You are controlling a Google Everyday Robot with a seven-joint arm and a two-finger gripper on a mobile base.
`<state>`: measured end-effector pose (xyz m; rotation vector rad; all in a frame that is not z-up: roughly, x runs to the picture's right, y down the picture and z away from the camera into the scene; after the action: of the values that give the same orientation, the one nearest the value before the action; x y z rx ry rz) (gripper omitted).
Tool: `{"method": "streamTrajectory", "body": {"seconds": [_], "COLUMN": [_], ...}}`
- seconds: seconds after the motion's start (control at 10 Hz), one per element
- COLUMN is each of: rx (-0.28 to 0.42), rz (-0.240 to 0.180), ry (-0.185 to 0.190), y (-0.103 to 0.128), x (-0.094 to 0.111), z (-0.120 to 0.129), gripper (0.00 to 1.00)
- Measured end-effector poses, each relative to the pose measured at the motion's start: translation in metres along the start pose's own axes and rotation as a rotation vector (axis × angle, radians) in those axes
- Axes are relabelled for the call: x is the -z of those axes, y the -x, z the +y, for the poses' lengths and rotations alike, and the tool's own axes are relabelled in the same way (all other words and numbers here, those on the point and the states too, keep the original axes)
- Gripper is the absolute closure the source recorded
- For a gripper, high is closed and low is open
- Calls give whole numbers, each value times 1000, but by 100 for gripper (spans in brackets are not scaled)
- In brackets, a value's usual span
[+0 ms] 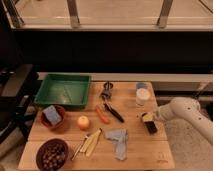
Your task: Wipe table surface with eraser
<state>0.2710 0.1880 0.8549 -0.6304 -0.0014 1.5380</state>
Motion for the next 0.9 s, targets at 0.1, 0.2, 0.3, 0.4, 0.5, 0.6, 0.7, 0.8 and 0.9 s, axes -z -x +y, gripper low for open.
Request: {"method": "streamTrajectory", "body": {"seconds": [0.1,0.2,0.3,0.4,0.5,0.6,0.7,0.8,0.9], "rx": [10,9,9,9,11,11,11,12,13], "rz": [1,2,5,8,14,14,14,16,16], "ry": [27,43,44,45,47,47,48,48,48], "y": [3,4,2,1,-1,-1,-1,-2,-2], "x": [-10,-14,-14,-12,-12,-12,-12,-12,-12], "z": [8,12,12,13,15,15,15,15,15], "gripper": [100,100,100,100,100,100,100,100,100]}}
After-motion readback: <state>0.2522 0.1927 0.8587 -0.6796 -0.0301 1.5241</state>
